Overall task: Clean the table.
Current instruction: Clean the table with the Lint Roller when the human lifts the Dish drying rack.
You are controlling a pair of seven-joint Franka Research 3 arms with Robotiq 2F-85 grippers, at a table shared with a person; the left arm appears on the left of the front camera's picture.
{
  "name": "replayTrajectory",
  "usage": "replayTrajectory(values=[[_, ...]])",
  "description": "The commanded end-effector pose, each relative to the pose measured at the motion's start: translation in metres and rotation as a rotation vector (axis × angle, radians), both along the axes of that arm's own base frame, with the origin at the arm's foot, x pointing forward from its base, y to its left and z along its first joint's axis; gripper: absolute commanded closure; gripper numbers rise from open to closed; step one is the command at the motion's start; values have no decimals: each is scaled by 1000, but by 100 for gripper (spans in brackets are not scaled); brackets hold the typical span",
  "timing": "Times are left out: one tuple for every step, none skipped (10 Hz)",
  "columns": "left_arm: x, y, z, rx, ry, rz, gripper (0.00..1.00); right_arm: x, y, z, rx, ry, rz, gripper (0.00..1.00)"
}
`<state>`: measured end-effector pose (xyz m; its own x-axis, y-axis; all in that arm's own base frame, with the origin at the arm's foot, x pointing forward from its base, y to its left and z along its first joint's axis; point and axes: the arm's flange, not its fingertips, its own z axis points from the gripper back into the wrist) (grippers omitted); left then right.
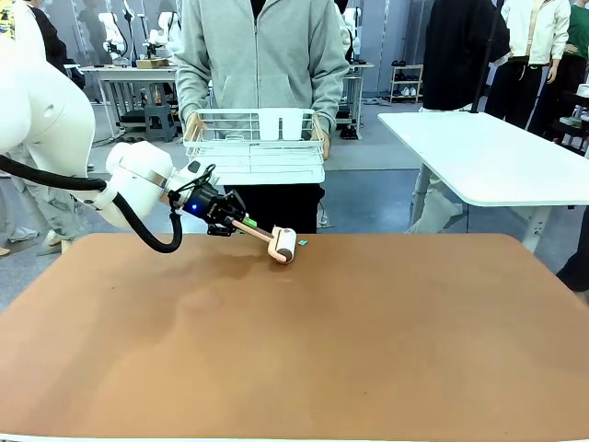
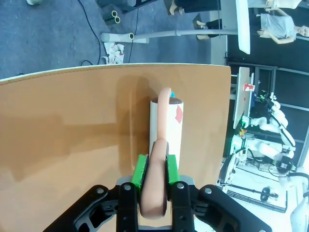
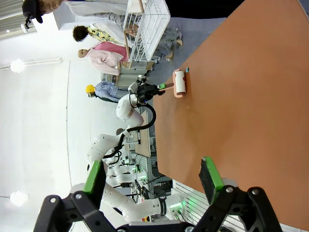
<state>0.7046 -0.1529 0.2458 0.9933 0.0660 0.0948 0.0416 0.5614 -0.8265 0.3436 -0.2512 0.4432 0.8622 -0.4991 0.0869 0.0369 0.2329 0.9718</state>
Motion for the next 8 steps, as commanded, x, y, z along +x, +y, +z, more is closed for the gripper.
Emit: replayTrajectory(values=[[-21,-11,-44,85,49,-52,78,-3,2,2,8,-16,0,0],[-24,-17,-47,71,40,-52,78,-3,2,2,8,-16,0,0],[-25,-21,-48,56,37,-56,84,-3,2,2,8,-16,0,0],[-25,-25,-49,38,37,-42,83,-3,2,2,8,-16,0,0],[-25,-31,-50,6,43,-22,88,-3,2,2,8,-16,0,0],[-26,-39,-54,-6,48,-10,85,-3,2,2,8,-16,0,0],[-26,-46,-57,-10,62,0,85,-3,2,2,8,-16,0,0],[-27,-53,-60,5,67,-21,85,-3,2,2,8,-16,0,0]])
